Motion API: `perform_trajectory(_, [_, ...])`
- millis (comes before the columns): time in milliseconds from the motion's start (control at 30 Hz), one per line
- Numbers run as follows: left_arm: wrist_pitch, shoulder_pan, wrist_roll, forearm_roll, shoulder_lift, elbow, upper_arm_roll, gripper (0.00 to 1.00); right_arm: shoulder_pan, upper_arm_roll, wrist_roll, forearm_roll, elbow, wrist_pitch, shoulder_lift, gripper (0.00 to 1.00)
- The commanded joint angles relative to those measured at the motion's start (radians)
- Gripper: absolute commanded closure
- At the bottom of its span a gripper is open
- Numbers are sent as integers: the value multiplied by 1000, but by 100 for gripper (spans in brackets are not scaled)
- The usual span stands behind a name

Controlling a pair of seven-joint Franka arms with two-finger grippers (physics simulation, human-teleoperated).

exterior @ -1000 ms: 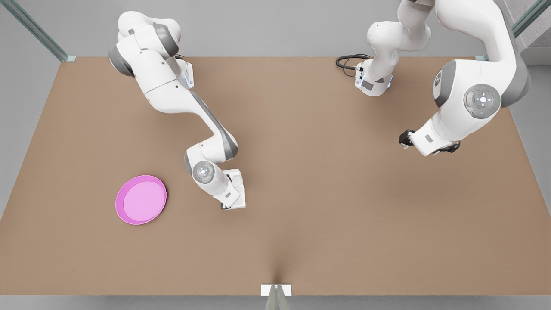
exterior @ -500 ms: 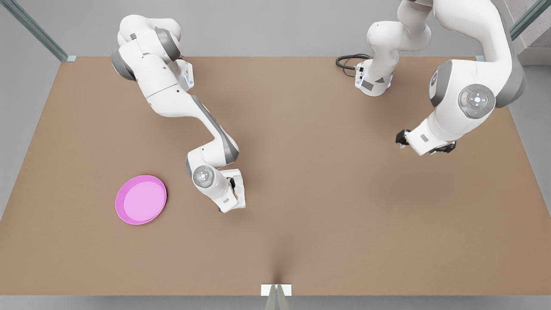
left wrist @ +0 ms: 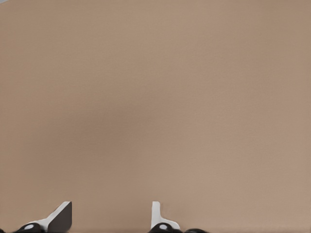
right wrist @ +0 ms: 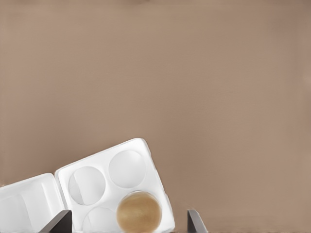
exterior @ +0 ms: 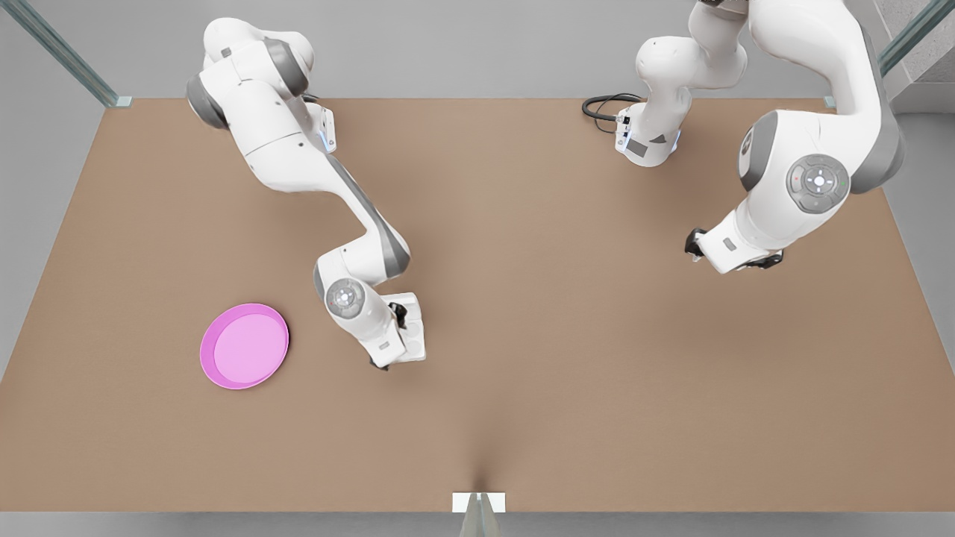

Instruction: Pack egg into the box and close the box lid

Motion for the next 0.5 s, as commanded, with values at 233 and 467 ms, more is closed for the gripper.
perform_trajectory(233, [192,-267,-106,-5,335,119,-207,79,-317,-146,923,-7,-21,-393,-377,0])
perform_trajectory(467, [326,-505,-675,-2,586,359,-209,79,-342,-163,908,-17,13,-472,-354,0])
